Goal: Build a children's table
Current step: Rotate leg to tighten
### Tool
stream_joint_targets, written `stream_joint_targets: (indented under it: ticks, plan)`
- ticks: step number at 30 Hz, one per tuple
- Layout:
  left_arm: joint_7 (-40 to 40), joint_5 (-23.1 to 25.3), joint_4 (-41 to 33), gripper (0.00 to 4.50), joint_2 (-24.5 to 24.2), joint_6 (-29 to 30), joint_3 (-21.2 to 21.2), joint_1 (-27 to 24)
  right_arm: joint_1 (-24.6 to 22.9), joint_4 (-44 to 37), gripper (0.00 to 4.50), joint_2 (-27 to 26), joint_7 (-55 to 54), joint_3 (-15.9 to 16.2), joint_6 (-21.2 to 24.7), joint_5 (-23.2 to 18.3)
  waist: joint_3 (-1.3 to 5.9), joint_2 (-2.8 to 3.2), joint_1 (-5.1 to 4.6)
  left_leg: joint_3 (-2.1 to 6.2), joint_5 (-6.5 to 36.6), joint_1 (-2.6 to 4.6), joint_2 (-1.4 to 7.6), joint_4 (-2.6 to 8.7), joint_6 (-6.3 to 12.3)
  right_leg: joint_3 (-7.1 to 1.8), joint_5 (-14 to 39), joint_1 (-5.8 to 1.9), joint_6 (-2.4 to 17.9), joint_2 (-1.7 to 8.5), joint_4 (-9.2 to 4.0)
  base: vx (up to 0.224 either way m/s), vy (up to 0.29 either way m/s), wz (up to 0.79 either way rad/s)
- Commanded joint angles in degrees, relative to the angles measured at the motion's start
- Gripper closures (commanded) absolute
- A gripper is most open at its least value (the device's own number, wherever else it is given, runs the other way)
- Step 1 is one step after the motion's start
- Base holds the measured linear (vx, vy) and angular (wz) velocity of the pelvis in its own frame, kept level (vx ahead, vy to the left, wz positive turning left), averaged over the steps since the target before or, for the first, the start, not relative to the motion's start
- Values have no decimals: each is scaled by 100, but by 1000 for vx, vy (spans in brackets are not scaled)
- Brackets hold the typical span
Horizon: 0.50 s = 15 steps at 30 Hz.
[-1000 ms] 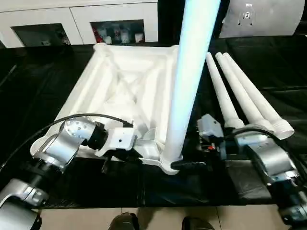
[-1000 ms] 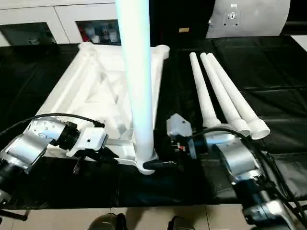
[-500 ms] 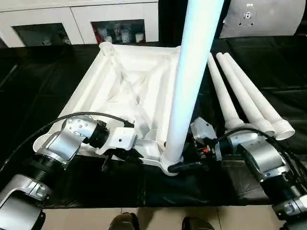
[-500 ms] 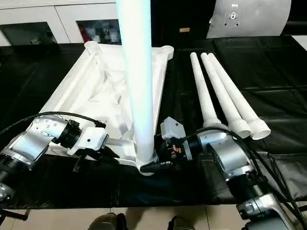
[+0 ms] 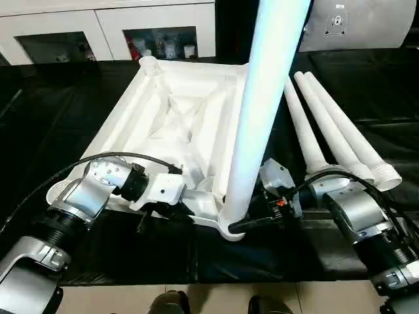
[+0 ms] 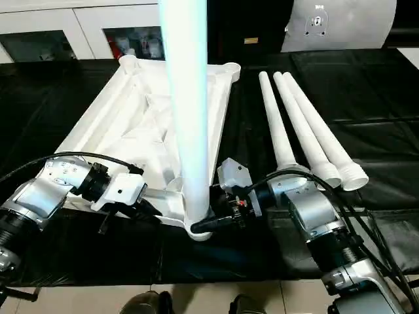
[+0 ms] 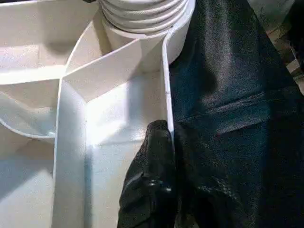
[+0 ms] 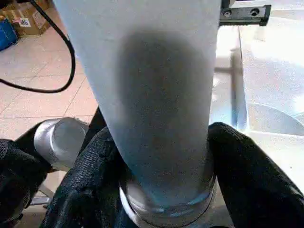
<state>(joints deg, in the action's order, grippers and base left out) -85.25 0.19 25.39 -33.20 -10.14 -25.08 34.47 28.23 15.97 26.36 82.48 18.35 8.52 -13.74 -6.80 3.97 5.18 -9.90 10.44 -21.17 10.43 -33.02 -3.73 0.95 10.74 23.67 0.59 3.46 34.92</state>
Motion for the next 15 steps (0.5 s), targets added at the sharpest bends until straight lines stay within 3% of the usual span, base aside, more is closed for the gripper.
stream_joint_targets:
  ticks: [1, 5, 8, 9, 15]
  plan:
    - [-195, 291, 120, 450, -6, -80, -335, -72, 8, -57, 133, -70, -92, 7, 326, -21, 322, -29, -32, 46, 1353, 61, 244, 418, 223, -214, 1317, -268, 1571, 389, -441, 0, 0, 0]
    - [-178, 298, 139, 450, 3, -84, -333, -62, -99, -193, 94, -32, -99, 31, 407, -56, 314, -42, -27, 48, 1409, 68, 260, 438, 179, -228, 1553, -251, 1496, 400, -467, 0, 0, 0]
    - [-177, 299, 134, 450, 15, -65, -324, -64, -192, -249, 92, -2, -220, 68, 344, 44, 306, -27, -27, 49, 1408, 66, 265, 446, 169, -229, 1496, -242, 1474, 399, -465, 0, 0, 0]
    - [-182, 288, 124, 450, 18, -53, -319, -75, -216, -230, 61, -21, -357, 64, 261, 132, 297, -24, -32, 51, 1429, 66, 267, 455, 155, -230, 1530, -234, 1475, 401, -469, 0, 0, 0]
    - [-191, 294, 163, 450, 24, -64, -316, -53, -176, -194, 51, -131, -589, -12, 230, 196, 283, -7, -34, 55, 1565, 73, 266, 472, 119, -242, 1819, -223, 1384, 414, -498, 0, 0, 0]
